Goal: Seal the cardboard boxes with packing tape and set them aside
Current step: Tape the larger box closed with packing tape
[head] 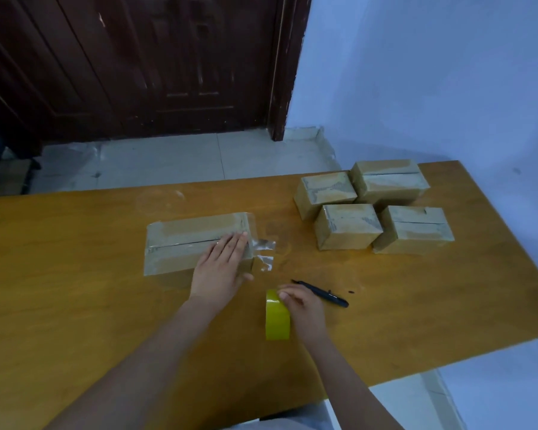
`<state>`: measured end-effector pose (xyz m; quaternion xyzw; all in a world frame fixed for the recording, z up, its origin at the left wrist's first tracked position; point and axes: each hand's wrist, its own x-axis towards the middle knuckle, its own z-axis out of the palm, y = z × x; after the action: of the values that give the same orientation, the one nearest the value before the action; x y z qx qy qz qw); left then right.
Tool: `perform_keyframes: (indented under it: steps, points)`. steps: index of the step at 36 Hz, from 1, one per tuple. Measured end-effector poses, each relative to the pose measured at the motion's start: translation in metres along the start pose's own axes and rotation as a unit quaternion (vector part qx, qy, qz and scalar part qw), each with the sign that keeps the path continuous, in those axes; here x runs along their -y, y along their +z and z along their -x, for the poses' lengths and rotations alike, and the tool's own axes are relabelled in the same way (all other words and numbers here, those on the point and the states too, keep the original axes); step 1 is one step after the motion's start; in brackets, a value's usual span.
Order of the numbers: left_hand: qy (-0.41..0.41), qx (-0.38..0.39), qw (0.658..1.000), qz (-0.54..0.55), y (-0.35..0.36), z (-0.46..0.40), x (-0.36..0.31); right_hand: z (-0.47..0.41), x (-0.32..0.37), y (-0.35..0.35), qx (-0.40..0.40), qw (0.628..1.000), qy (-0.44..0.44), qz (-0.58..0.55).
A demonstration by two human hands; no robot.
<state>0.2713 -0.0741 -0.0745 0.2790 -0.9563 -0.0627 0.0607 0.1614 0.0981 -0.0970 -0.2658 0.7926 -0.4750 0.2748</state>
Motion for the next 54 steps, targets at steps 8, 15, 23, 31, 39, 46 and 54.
perform_keyframes:
  steps: [8,15,23,31,39,46,54]
  points:
    - [-0.119,0.004,0.977,0.176,-0.040,-0.050,-0.006,-0.010,0.000,-0.005,0.011,1.000,0.023,-0.014]
    - [-0.164,0.109,0.976,0.093,-0.031,-0.100,-0.005,-0.017,-0.005,-0.009,0.001,0.998,0.050,-0.036]
    - [-0.143,0.078,0.985,0.052,-0.016,-0.106,-0.009,-0.023,-0.006,-0.009,0.012,0.998,0.051,-0.031]
    - [-0.120,0.111,0.986,0.025,-0.010,-0.106,-0.011,-0.030,-0.003,-0.010,0.018,0.997,0.053,-0.049]
    - [-0.080,0.074,0.993,0.043,-0.008,-0.100,-0.005,-0.031,-0.001,-0.009,0.022,0.997,0.056,-0.052]
    - [-0.060,0.088,0.992,0.064,-0.009,-0.100,-0.006,-0.031,0.001,-0.009,0.018,0.995,0.084,-0.056]
    - [-0.071,0.063,0.990,0.107,-0.011,-0.106,-0.010,-0.028,0.007,-0.009,-0.001,0.992,0.096,-0.083]
